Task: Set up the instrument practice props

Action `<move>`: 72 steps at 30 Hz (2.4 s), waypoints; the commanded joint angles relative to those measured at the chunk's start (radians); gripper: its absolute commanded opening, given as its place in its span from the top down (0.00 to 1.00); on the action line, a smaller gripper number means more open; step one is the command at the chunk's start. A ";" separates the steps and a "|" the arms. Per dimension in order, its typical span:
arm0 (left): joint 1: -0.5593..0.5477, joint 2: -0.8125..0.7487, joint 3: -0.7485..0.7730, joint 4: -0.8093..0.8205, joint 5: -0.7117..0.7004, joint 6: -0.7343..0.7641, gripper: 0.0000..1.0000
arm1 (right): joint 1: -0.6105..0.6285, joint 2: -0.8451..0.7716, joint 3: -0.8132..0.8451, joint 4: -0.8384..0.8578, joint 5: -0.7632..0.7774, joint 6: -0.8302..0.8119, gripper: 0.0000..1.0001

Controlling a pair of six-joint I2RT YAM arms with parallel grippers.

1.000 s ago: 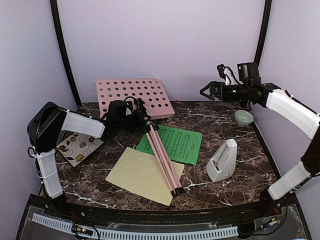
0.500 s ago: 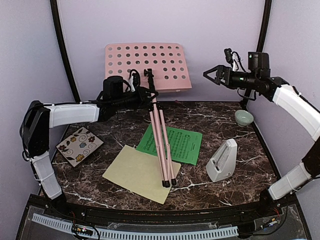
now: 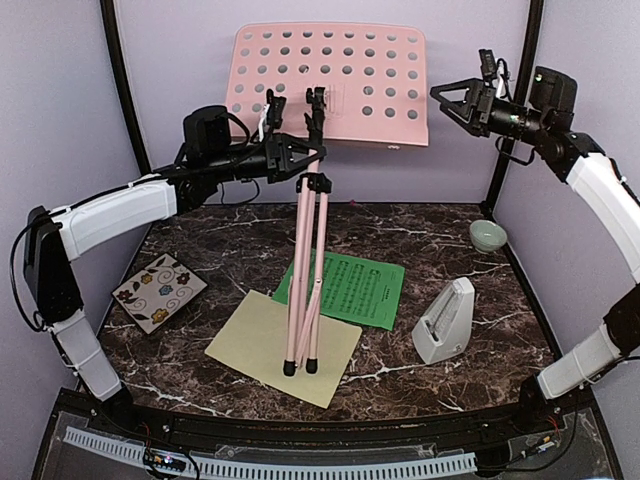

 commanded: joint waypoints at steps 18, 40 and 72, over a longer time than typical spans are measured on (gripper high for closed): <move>-0.006 -0.150 0.108 0.193 0.251 0.082 1.00 | 0.081 -0.013 0.018 -0.105 -0.099 0.197 0.56; -0.007 -0.133 0.108 0.113 0.171 0.154 0.99 | 0.100 -0.048 -0.006 0.130 -0.046 0.279 1.00; 0.137 -0.413 -0.308 -0.143 -0.248 0.401 0.08 | 0.104 -0.084 0.054 0.406 0.189 0.235 1.00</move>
